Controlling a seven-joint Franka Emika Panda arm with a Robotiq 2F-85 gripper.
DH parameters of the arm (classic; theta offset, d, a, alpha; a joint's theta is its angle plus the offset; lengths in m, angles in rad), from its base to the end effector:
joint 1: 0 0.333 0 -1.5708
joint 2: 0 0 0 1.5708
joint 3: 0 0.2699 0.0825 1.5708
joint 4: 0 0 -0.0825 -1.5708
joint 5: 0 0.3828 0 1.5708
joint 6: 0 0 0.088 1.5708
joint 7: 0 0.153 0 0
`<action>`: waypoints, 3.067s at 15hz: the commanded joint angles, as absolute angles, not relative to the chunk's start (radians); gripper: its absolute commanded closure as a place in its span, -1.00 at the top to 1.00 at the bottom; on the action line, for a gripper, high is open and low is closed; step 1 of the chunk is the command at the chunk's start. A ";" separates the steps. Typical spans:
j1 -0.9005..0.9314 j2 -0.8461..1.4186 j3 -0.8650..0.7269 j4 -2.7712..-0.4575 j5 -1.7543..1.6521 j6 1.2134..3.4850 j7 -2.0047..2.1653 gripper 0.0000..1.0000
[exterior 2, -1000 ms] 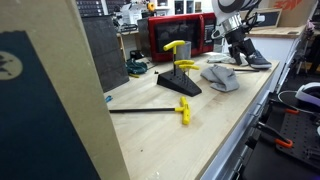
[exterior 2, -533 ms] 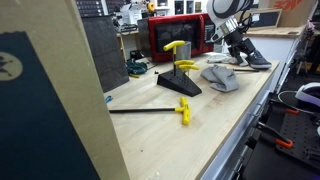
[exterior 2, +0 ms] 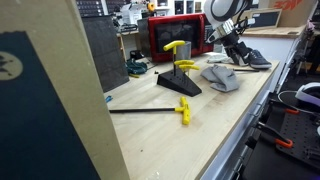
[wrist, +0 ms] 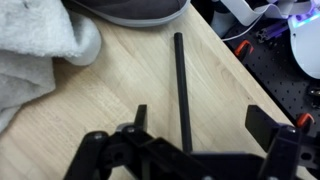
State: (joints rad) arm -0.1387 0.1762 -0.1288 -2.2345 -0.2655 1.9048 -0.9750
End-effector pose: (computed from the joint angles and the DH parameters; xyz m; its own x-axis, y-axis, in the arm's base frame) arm 0.4269 -0.1511 0.1819 0.5333 0.7227 -0.4397 0.6728 -0.6774 -0.2973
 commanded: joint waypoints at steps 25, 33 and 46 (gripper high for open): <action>-0.146 0.269 -0.066 -2.232 -0.241 1.958 -1.006 -0.45; -0.143 0.254 -0.053 -2.249 -0.241 1.925 -1.002 -0.93; -0.123 0.025 -0.059 -2.352 -0.244 2.028 -0.982 -0.93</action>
